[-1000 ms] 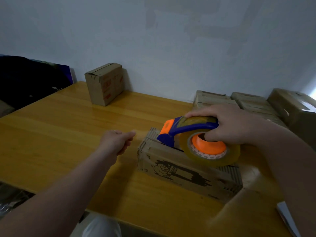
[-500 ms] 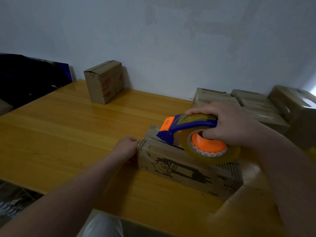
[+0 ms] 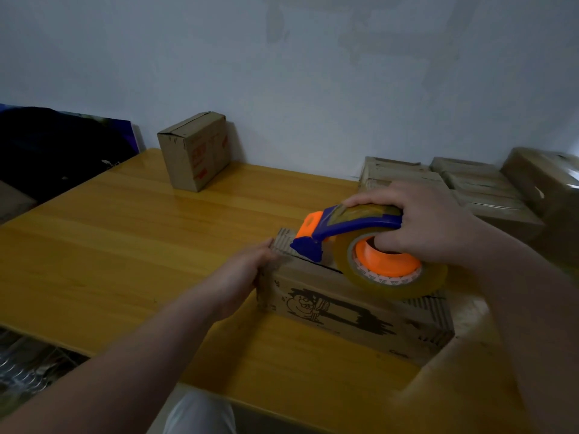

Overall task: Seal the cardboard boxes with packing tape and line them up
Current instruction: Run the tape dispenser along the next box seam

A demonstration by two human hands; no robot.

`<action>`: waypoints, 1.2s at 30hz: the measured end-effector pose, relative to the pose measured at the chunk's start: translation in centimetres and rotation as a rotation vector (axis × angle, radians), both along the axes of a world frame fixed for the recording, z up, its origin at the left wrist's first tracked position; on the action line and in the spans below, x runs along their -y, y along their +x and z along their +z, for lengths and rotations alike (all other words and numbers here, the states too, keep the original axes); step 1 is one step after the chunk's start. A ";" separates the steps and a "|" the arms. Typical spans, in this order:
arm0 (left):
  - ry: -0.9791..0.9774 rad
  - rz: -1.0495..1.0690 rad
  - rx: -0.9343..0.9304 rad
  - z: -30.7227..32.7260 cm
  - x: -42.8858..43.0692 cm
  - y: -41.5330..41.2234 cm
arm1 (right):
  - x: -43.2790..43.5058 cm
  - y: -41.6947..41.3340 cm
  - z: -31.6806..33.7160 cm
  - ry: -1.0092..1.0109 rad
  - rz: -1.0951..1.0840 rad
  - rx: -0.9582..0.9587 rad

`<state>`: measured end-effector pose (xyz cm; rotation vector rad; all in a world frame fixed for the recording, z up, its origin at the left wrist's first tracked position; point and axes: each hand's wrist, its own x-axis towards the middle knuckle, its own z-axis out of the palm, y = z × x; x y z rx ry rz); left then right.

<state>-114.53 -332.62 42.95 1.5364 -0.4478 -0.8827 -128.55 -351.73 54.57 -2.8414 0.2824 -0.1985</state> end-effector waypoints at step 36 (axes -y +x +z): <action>0.557 -0.674 1.239 3.9 4.8 1.7 | 4.8 -7.2 0.5 0.416 -0.053 0.028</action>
